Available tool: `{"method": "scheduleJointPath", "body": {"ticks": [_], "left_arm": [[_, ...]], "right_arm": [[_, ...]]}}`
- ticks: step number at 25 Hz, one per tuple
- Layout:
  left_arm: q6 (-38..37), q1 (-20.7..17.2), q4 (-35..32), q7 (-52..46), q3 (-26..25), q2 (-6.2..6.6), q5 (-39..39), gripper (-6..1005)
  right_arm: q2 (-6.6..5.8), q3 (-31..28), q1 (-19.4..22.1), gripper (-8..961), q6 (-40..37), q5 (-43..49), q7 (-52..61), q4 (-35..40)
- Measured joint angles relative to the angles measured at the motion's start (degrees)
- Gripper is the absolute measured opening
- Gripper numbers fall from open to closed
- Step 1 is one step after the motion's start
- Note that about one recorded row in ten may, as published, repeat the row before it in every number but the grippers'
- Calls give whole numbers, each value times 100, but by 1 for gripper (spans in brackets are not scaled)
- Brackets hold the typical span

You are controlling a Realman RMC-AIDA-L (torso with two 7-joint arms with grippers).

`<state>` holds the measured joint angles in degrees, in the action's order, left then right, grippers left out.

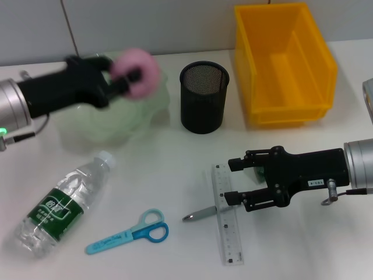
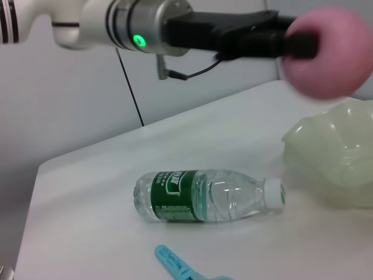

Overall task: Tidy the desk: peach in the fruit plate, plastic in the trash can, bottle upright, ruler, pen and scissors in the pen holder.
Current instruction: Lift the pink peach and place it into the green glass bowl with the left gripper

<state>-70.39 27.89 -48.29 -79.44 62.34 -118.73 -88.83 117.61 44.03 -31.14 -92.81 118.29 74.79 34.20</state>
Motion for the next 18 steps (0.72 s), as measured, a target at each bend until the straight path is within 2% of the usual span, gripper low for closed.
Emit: {"method": "scheduleJointPath", "body": {"ticks": [4, 8, 10, 13, 18], "left_arm": [[1003, 149, 829, 738, 11, 6, 885, 361], [2217, 480, 1418, 904, 131, 3, 954, 312], [2563, 587, 1593, 910, 190, 1, 955, 302], [2690, 666, 1726, 883, 258, 2, 971, 287], [2653, 652, 1699, 708, 280, 23, 963, 399]], "right_arm": [[12, 0, -6, 791, -1, 0, 0, 12], [24, 0, -4, 790, -20, 0, 1, 21], [26, 0, 3, 790, -31, 0, 8, 22], [26, 0, 18, 791, -39, 1, 21, 21], [26, 0, 21, 791, -49, 57, 86, 32]]}}
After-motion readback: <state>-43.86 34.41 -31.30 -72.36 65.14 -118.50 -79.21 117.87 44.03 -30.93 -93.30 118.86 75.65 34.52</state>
